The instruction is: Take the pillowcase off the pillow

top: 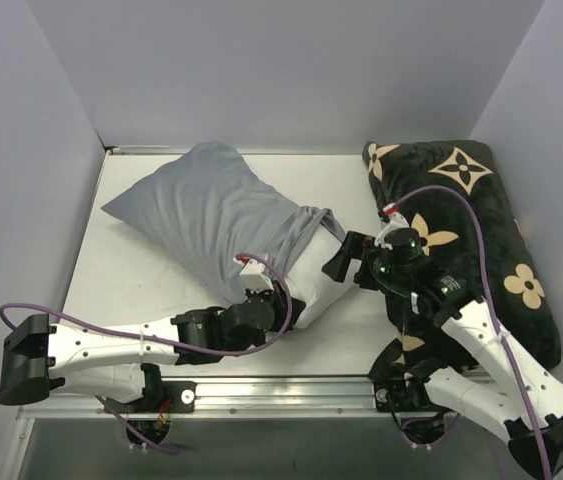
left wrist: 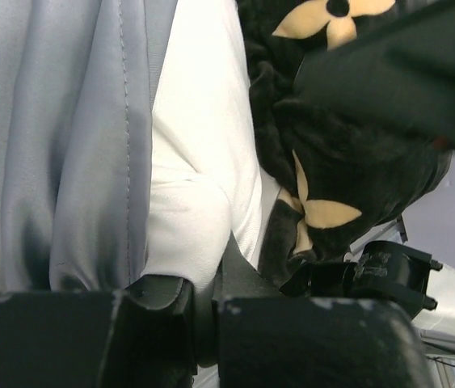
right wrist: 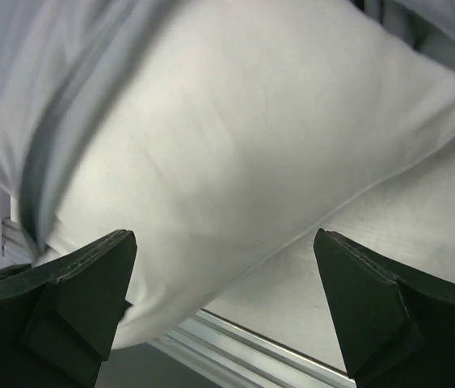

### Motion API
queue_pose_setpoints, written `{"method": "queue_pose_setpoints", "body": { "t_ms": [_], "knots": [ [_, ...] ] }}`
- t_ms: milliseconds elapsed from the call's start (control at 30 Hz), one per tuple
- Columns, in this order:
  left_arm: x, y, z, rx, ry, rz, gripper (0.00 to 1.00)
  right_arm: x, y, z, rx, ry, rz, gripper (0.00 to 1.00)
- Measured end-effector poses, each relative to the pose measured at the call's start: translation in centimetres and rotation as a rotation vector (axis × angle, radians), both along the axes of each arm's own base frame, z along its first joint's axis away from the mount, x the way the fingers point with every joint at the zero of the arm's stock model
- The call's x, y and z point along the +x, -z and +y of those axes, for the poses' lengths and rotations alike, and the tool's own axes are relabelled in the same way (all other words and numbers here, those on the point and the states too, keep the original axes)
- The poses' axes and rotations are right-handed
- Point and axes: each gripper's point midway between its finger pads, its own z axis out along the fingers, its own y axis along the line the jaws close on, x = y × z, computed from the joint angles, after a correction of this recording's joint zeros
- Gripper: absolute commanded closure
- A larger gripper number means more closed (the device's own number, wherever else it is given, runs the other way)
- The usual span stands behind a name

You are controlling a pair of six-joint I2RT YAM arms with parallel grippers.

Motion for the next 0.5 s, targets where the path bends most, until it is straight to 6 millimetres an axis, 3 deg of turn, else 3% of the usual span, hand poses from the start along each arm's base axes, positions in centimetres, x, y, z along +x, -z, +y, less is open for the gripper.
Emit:
{"method": "queue_pose_setpoints", "body": {
  "t_ms": [100,267,500],
  "knots": [
    [0.4,-0.5,-0.3,-0.008,-0.003,-0.010,1.00,-1.8,3.0,-0.6,0.036,0.042,0.043,0.00],
    [0.6,-0.7,-1.0,0.002,0.004,-0.019,1.00,-2.7,7.6,0.2,0.140,0.125,0.143,0.00],
    [0.9,-0.9,-1.2,0.007,0.001,-0.023,1.00,-1.4,6.4,2.1,0.323,0.179,0.083,0.00]
  ]
}}
